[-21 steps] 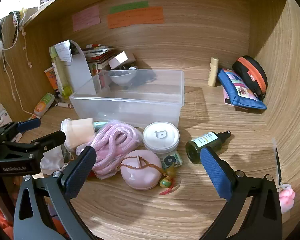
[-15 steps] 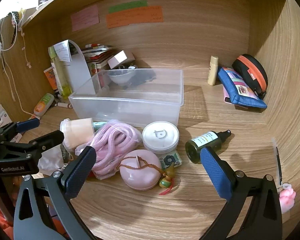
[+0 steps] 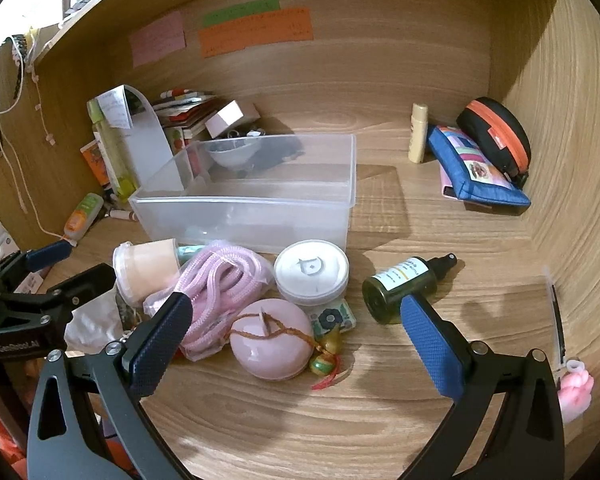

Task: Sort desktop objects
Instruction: 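Move the left tool toward the white cloth bag, then grasp the white cloth bag with the left gripper while the right gripper grasps the gourd charm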

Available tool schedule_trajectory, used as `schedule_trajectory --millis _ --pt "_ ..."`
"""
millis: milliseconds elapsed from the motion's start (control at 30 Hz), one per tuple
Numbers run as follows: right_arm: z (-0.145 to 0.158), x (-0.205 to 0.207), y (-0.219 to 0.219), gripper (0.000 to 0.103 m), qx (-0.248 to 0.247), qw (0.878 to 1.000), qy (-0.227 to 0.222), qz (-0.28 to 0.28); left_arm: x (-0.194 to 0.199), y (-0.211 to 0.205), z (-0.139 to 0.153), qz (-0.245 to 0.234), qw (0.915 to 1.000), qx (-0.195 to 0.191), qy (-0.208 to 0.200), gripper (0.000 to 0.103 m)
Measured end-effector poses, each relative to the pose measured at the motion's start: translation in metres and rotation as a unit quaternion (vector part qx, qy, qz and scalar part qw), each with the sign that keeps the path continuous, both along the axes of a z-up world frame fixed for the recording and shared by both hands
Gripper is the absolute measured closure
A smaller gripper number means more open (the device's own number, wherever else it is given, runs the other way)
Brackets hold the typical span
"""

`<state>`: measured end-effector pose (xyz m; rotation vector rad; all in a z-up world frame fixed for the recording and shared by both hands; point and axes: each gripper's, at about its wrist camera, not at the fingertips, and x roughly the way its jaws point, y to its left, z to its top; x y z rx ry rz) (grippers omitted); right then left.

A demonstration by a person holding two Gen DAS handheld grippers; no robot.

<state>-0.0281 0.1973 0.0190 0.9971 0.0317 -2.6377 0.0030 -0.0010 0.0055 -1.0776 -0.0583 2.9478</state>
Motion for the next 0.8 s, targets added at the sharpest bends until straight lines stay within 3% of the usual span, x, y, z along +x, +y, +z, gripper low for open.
schedule_trajectory --millis 267,467,567,633,800 --pt "0.001 0.003 0.001 0.000 0.005 1.000 0.006 -0.001 0.005 -0.007 0.002 0.002 1.0000 0.002 0.007 0.000" --pt "0.000 0.009 0.005 0.000 0.009 1.000 0.013 0.003 0.016 -0.016 0.006 -0.002 0.9996 -0.018 0.023 0.000" --pt "0.000 0.011 0.007 0.000 0.012 1.000 0.015 0.006 0.020 -0.026 0.000 -0.033 0.9993 0.016 0.005 0.000" --pt "0.000 0.012 0.009 0.000 0.011 1.000 0.015 0.009 0.021 -0.030 -0.006 -0.041 0.9989 0.019 -0.013 0.000" --pt "-0.001 0.011 0.011 0.000 -0.002 1.000 0.012 0.017 0.031 -0.047 -0.024 -0.024 0.9985 0.024 -0.042 0.000"
